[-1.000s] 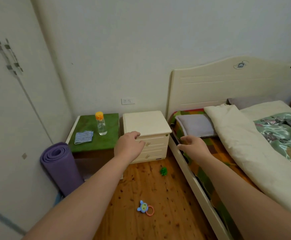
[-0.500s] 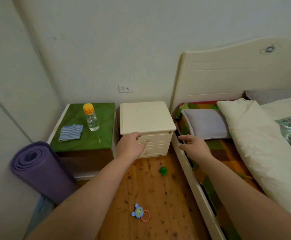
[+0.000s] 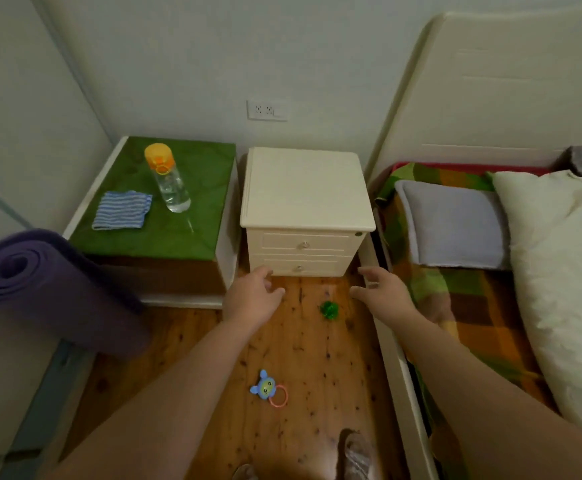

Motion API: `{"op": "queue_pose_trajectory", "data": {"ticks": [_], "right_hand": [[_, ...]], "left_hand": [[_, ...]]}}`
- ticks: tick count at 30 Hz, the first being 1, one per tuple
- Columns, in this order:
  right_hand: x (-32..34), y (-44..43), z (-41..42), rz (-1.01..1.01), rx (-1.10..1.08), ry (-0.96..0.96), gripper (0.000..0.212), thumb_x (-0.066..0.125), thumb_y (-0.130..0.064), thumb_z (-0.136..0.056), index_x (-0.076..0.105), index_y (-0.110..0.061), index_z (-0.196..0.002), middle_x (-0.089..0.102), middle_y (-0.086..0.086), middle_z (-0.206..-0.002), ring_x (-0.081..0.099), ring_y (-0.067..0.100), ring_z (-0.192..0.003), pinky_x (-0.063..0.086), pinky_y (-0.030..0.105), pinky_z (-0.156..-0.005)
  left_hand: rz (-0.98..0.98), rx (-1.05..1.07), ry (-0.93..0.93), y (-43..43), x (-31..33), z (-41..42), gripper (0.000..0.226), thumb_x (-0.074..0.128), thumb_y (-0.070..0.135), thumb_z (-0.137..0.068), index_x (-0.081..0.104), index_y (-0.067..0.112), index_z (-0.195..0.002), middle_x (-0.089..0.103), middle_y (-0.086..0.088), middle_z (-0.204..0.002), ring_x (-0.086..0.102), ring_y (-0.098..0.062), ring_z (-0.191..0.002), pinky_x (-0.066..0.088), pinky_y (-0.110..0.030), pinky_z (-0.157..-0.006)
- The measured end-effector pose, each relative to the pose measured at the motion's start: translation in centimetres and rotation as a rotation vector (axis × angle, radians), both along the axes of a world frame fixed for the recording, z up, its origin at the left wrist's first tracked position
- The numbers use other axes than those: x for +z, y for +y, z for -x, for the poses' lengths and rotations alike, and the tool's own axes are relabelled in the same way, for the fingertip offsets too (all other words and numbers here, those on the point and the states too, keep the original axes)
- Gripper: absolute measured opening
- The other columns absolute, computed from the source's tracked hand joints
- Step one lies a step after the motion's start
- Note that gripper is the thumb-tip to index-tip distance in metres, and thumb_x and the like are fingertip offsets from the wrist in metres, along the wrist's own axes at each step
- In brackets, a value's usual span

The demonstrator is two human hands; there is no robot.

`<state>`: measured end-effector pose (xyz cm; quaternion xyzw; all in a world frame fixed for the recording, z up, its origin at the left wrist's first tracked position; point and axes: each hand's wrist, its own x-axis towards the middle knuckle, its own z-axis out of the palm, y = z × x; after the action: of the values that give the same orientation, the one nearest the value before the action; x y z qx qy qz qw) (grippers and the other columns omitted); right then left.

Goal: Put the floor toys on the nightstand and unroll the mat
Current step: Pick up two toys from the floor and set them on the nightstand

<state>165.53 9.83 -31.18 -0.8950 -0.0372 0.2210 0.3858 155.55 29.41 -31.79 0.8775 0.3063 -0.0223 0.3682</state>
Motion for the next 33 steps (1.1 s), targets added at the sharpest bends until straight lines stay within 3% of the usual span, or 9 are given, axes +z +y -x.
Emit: {"op": "queue_pose_trajectory", "data": {"ticks": [5,8,11,15,20,25,27,30,33], "right_hand": [[-6.3,1.2,-2.3,-0.001,0.127,0.065,0.046,0.063,-0.024,-0.085,0.05,-0.024,-0.129,0.057,0.001,-0.129,0.057,0.019,-0.113,0.051,0.043,-0.094],[-11.1,1.5,-3.0,0.023,0.198,0.067,0.045,0.063,-0.021,-0.086,0.051,-0.022,-0.129,0.053,0.002,-0.133,0.051,0.02,-0.12,0.047,0.038,-0.099],[-17.6,1.5,-3.0,0.075,0.263,0.104,0.043,0.062,-0.021,-0.087,0.052,-0.019,-0.129,0.051,0.004,-0.135,0.049,0.021,-0.122,0.043,0.032,-0.095],[-27.7,2.0,-1.6,0.16,0.306,0.168,0.041,0.062,-0.023,-0.086,0.053,-0.02,-0.127,0.053,0.006,-0.131,0.051,0.022,-0.119,0.049,0.036,-0.093],[-41.9,3.5,1.7,0.22,0.452,0.22,0.044,0.064,-0.022,-0.083,0.055,-0.019,-0.126,0.051,0.004,-0.136,0.053,0.02,-0.116,0.046,0.032,-0.092],[-56.4,5.0,4.7,0.255,0.572,0.334,0.046,0.061,-0.021,-0.085,0.052,-0.013,-0.13,0.052,0.011,-0.135,0.055,0.025,-0.114,0.042,0.025,-0.084],[-61.1,5.2,5.2,0.259,0.595,0.347,0.047,0.06,-0.019,-0.086,0.051,-0.012,-0.131,0.052,0.011,-0.136,0.054,0.024,-0.117,0.041,0.022,-0.084],[-66.5,5.7,4.4,0.279,0.632,0.311,0.05,0.063,-0.018,-0.084,0.051,-0.009,-0.132,0.052,0.012,-0.136,0.054,0.024,-0.118,0.038,0.022,-0.086],[-69.0,5.9,2.9,0.291,0.642,0.241,0.047,0.062,-0.015,-0.082,0.053,-0.012,-0.129,0.053,0.012,-0.134,0.055,0.026,-0.116,0.042,0.028,-0.091]], "left_hand": [[0.073,0.172,0.086,-0.9,-6.4,-0.1,0.048,0.062,0.033,-0.084,0.05,0.023,-0.13,0.065,0.001,-0.121,0.06,-0.016,-0.109,0.04,-0.023,-0.077],[0.108,0.24,0.134,-2.0,-11.5,0.1,0.047,0.063,0.032,-0.085,0.051,0.023,-0.129,0.064,0.002,-0.123,0.06,-0.016,-0.111,0.043,-0.024,-0.082],[0.182,0.292,0.19,-3.4,-18.2,0.6,0.048,0.063,0.032,-0.085,0.051,0.02,-0.13,0.064,-0.001,-0.124,0.06,-0.018,-0.111,0.043,-0.024,-0.081],[0.289,0.361,0.275,-4.7,-28.6,2.6,0.047,0.065,0.028,-0.083,0.054,0.016,-0.127,0.066,-0.006,-0.119,0.062,-0.021,-0.105,0.047,-0.026,-0.082],[0.401,0.564,0.287,-5.4,-41.9,6.1,0.039,0.069,0.018,-0.078,0.06,0.004,-0.114,0.066,-0.016,-0.109,0.057,-0.021,-0.088,0.039,-0.025,-0.073],[0.55,0.865,0.34,-5.9,-56.6,8.6,0.063,0.07,0.028,-0.078,0.046,0.0,-0.13,0.053,-0.02,-0.131,0.053,-0.032,-0.118,0.041,-0.035,-0.093],[0.602,0.956,0.311,-6.3,-61.5,9.0,0.066,0.071,0.026,-0.077,0.045,-0.004,-0.13,0.051,-0.02,-0.134,0.05,-0.033,-0.121,0.04,-0.033,-0.087],[0.634,1.006,0.287,-6.0,-67.0,7.7,0.065,0.074,0.023,-0.074,0.048,-0.007,-0.125,0.053,-0.023,-0.131,0.053,-0.033,-0.116,0.042,-0.032,-0.082],[0.583,0.981,0.274,-5.7,-69.5,6.2,0.051,0.078,0.029,-0.069,0.061,-0.004,-0.104,0.064,-0.024,-0.115,0.06,-0.028,-0.09,0.042,-0.03,-0.07]]}}
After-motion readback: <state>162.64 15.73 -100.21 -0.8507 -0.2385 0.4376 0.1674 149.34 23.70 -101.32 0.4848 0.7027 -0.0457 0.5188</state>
